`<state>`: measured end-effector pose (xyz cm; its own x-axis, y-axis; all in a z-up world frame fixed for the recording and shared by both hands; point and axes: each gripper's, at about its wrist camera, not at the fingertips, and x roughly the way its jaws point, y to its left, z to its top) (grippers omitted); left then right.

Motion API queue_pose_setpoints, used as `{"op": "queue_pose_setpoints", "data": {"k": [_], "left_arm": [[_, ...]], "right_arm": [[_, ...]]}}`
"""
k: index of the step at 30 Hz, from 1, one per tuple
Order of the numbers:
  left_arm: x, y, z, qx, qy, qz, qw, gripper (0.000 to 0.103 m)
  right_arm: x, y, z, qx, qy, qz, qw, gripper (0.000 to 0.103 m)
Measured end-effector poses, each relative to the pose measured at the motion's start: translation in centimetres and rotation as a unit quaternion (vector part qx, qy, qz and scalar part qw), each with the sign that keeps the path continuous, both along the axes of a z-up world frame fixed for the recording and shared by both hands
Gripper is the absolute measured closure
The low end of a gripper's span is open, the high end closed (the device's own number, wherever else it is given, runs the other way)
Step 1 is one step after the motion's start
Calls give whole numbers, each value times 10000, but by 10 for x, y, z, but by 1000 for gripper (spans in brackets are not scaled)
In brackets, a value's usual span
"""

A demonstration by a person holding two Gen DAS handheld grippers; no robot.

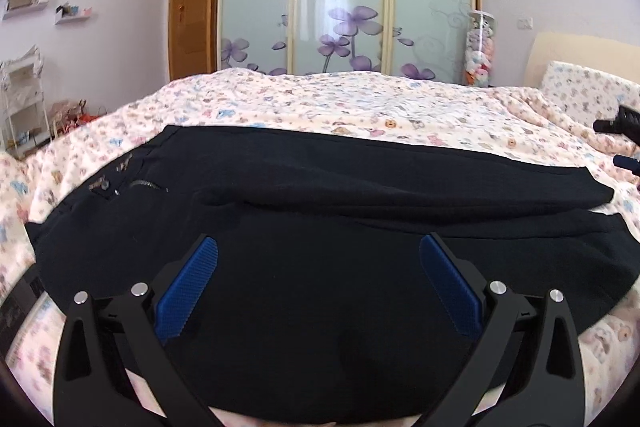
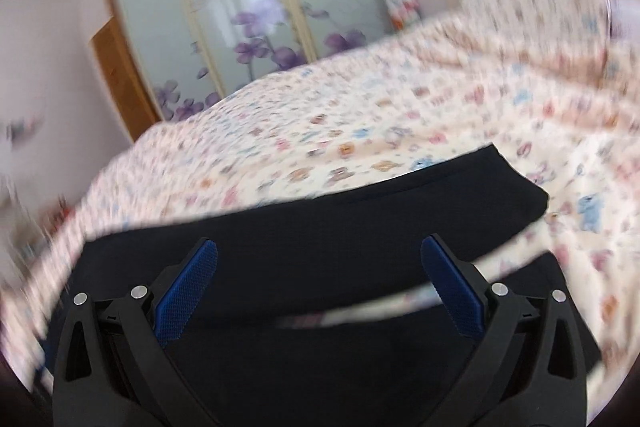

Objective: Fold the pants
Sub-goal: 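Move the right gripper to the black trousers' leg hems and grasp them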

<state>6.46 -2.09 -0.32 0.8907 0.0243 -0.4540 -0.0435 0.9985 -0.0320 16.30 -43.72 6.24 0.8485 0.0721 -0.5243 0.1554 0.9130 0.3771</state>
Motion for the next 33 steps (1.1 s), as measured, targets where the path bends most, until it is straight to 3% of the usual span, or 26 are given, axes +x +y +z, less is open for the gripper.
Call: {"op": "queue_pose_setpoints", "data": {"k": [8,12,22,24,28,33], "left_arm": [[9,12,-13,-553,193,-478,9971,2],[13,12,-18,-736,284,-796,9937,2],[16,5,-22,-675,346,-908,9930,2],[18,6,-21,-685,364,-908,9928,2],[18,7,-21,-694,372,-920,9926,2],[20,10,-22,-804,413,-951,9914,2]], "right_arm": [[75,-117,-24,1066,250,-956,9894,1],[97,-143,-36,1104,247,-1186,9865,4],[135,-162,-73,330,1051,-1727,9788,41],[135,-163,-85,304,1265,-1775,9755,54],[125,-162,-83,306,1014,-1692,9799,83],[106,-154,-61,331,492,-1457,9876,87]]}}
